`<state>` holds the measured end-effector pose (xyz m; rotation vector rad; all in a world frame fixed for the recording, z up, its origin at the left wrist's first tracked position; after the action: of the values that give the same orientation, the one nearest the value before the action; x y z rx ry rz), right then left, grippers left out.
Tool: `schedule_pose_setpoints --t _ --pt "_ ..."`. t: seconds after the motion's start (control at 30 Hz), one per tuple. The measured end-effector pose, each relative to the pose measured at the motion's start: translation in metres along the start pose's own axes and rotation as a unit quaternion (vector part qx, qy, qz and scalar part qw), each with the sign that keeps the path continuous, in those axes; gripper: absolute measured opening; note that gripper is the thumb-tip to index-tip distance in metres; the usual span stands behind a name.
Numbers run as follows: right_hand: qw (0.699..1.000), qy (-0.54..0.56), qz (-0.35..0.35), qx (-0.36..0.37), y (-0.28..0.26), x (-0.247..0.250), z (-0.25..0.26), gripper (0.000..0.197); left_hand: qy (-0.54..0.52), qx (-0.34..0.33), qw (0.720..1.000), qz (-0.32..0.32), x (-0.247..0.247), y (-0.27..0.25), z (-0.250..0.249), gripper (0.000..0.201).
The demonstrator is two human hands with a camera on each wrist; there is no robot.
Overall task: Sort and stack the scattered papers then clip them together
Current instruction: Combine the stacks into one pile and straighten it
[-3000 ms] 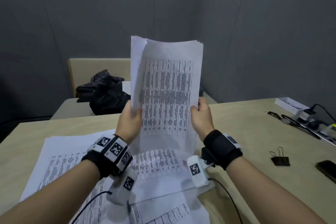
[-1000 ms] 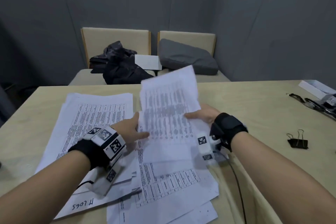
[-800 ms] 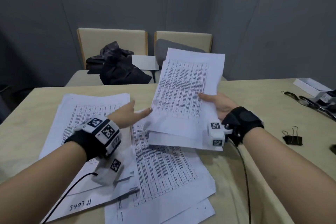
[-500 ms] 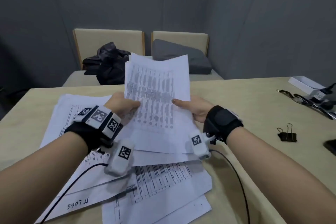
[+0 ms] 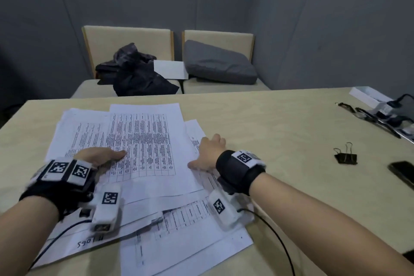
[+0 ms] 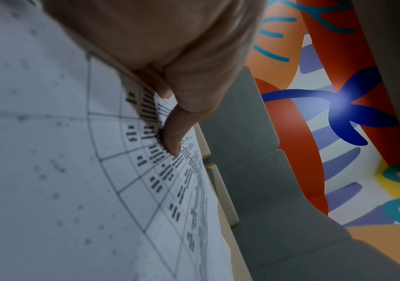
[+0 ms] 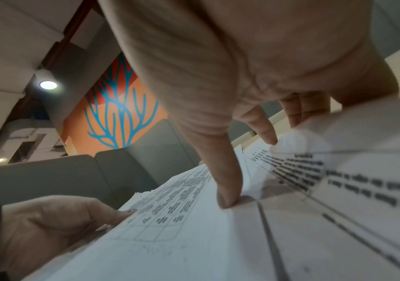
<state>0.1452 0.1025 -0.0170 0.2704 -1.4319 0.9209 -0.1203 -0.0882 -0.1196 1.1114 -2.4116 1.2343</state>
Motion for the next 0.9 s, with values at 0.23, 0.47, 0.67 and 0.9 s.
schedule_pose_setpoints --t 0.23,0.47,0.67,0.9 --pt "0.987 0.156 0.016 -0.039 -0.003 0.008 0.005 0.101 -0.01 -0.005 1.0 -0.004 -0.006 -0.055 -0.02 0.034" --pt "0.998 0.029 -0.036 -0.047 -0.02 0.005 -0.011 0.076 0.033 0.023 0.999 -0.009 -0.007 -0.077 -0.026 0.05" --pt "0.997 0.053 -0.048 -0.006 -0.028 -0.006 0.007 0.033 0.046 0.014 0.999 -0.003 -0.008 -0.073 -0.026 0.052" --pt "0.99 0.134 -0.017 -0.036 -0.028 0.0 0.003 0.029 0.059 -0.002 0.998 -0.015 -0.011 -0.091 -0.033 0.057"
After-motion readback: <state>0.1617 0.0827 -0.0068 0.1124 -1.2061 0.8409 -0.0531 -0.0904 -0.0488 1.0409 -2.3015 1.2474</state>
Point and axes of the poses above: each hand's wrist, its own y-axis towards the middle knuckle, its own x-axis out of the back of the hand, z = x × y, the point moved 4 cm from there along y, towards the middle knuckle, and after that the axes turned 1 degree about -x, right-handed, at the moved point
